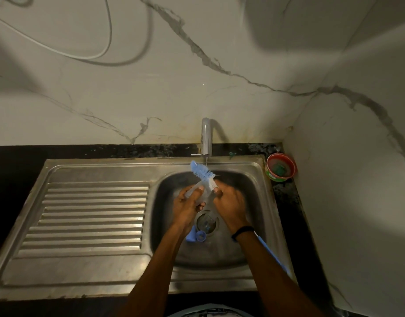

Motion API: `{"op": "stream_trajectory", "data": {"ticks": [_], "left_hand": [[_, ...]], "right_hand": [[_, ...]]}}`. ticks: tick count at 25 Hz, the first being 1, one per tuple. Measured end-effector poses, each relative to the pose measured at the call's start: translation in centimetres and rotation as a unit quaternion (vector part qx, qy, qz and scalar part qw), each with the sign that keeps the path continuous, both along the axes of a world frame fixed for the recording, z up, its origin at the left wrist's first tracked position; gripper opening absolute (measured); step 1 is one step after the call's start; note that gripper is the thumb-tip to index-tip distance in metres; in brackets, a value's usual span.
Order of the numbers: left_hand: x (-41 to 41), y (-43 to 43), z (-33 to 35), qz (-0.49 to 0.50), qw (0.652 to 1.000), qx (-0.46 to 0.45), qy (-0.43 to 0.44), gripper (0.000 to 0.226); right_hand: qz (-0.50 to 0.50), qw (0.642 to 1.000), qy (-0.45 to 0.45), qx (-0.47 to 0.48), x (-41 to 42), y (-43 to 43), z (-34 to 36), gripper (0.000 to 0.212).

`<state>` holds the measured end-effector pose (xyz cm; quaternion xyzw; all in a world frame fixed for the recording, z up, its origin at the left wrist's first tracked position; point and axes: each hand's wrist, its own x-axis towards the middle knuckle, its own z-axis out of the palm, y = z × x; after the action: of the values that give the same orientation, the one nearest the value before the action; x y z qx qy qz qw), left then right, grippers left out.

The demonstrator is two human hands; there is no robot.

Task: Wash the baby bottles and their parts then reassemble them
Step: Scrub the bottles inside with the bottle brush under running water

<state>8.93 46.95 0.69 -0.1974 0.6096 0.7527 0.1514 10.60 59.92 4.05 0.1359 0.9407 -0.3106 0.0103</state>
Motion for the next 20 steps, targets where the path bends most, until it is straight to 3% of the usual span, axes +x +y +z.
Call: {"op": "stream_trajectory", "data": {"ticks": [4,7,10,13,15,17,18,20], "left_hand": [[-0.1,0.4,0.0,0.062,0.997,-0.007,-0.047,0.03],[-0.1,1.0,0.1,0.021,0.999,-0.003,-0.044,0.024],[0.0,0.9,0.6,0.061,0.996,-0.024,-0.063,0.02],[0.4,1.2,0.8,0.032,0.997,0.014,-0.072,0.023],[0.6,1.5,1.4,0.073,0.993,-0.026,-0.091,0.018],[0.8,0.7,1.2,0.039,0.985,-0.119,-0.116,0.026],[0.7,0.5,0.6,0.038,0.989,-0.103,-0.097,0.037],[1.0,0.8,0.6,0.021,0.998,-0.009,-0.051,0.036]], "right_hand": [[0.012,1.0,-0.014,-0.001,0.2,0.3,-0.9,0.031],[-0.015,1.0,-0.013,0.008,0.2,0.3,-0.4,0.031],[0.001,1.0,-0.012,0.009,0.1,0.8,-0.4,0.032],[0.001,1.0,-0.009,0.029,0.1,0.7,0.0,0.032],[0.016,0.999,-0.02,0.021,0.1,0.8,-0.6,0.032],[0.006,0.999,-0.027,0.023,0.4,0.3,-0.1,0.025],[0.003,0.999,-0.022,0.028,0.4,0.2,0.0,0.022],[0.013,1.0,-0.018,0.021,0.7,0.2,-0.4,0.024]]}}
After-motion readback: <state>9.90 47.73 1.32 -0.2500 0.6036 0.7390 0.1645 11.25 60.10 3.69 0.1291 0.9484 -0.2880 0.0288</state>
